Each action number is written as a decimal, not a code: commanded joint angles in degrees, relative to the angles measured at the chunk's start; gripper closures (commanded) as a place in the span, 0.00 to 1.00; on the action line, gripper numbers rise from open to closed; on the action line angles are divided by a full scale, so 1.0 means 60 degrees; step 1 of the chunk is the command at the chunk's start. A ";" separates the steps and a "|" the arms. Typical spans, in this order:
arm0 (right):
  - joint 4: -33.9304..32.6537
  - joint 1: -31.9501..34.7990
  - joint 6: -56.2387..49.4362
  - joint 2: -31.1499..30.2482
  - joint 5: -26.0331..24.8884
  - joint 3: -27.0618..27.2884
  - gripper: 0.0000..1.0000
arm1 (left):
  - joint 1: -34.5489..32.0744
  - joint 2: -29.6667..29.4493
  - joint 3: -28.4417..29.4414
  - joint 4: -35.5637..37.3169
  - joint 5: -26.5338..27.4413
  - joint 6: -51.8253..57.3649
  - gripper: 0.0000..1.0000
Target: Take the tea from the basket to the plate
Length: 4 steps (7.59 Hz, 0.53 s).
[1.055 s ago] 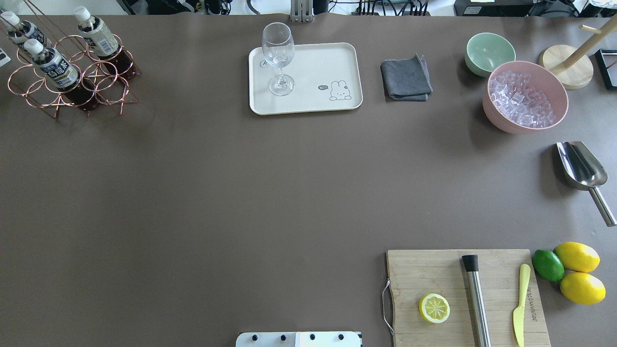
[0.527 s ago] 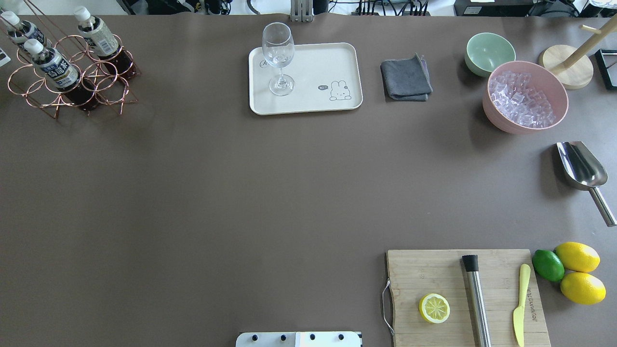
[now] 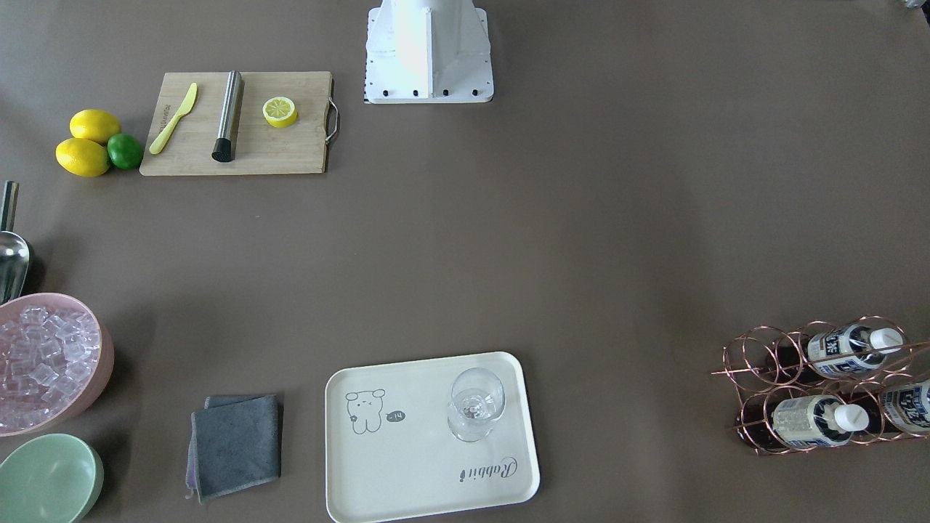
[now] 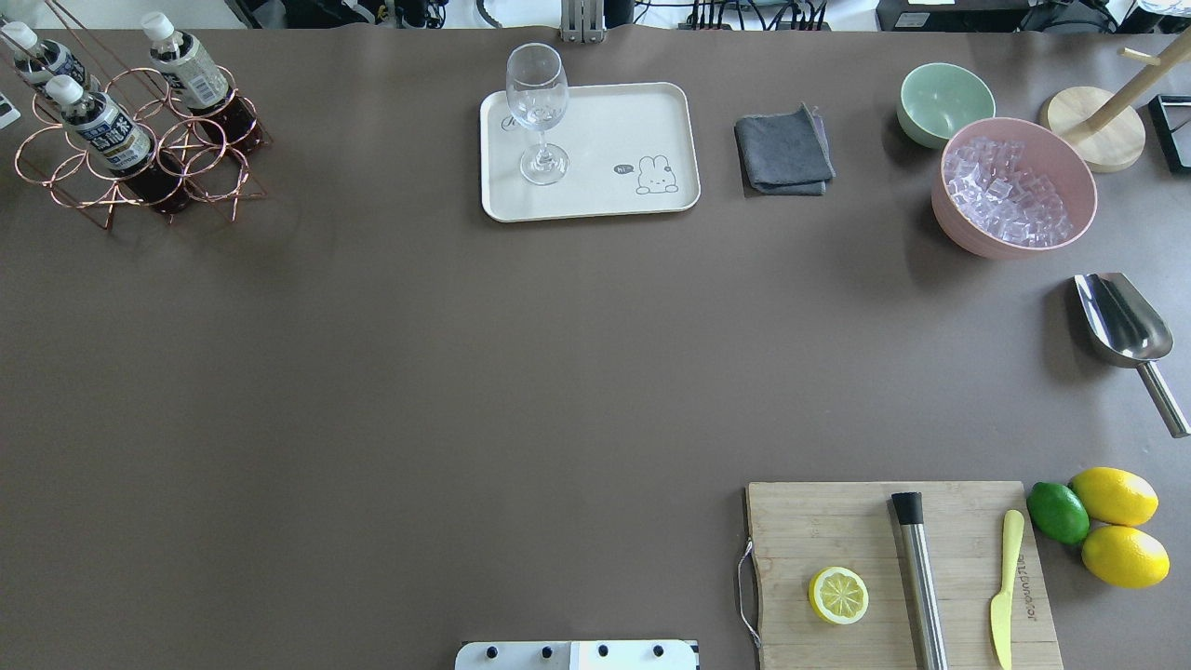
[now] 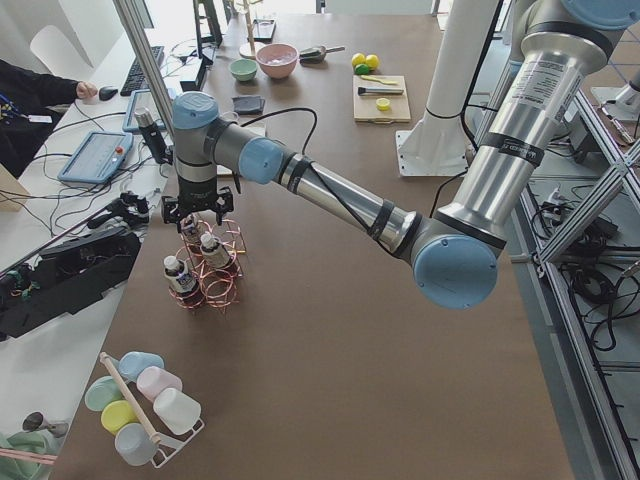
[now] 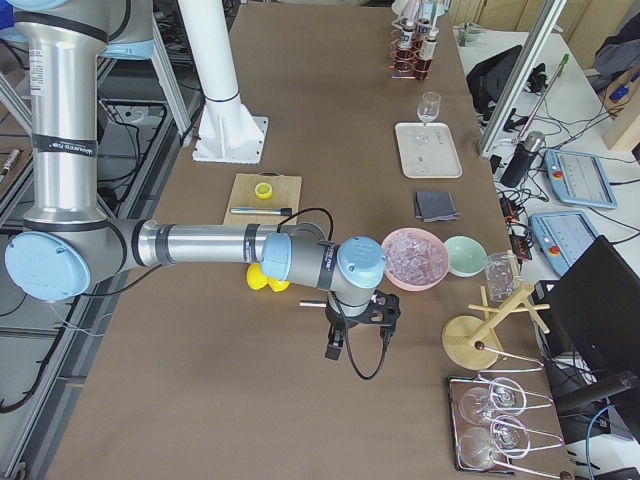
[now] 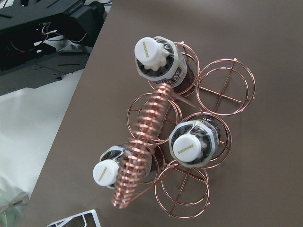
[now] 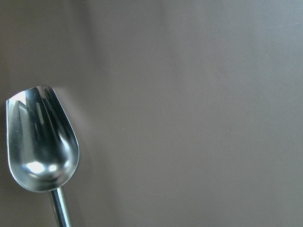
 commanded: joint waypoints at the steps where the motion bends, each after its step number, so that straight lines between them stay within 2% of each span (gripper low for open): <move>1: 0.0011 0.0000 0.0015 0.0007 0.0051 -0.0027 0.00 | 0.0457 -0.0715 0.0616 0.0083 0.0229 0.1261 0.05; 4: -0.0004 0.0000 0.0000 0.0007 0.0052 -0.0055 0.00 | 0.0442 -0.1009 0.0676 0.0069 0.0258 0.1352 0.05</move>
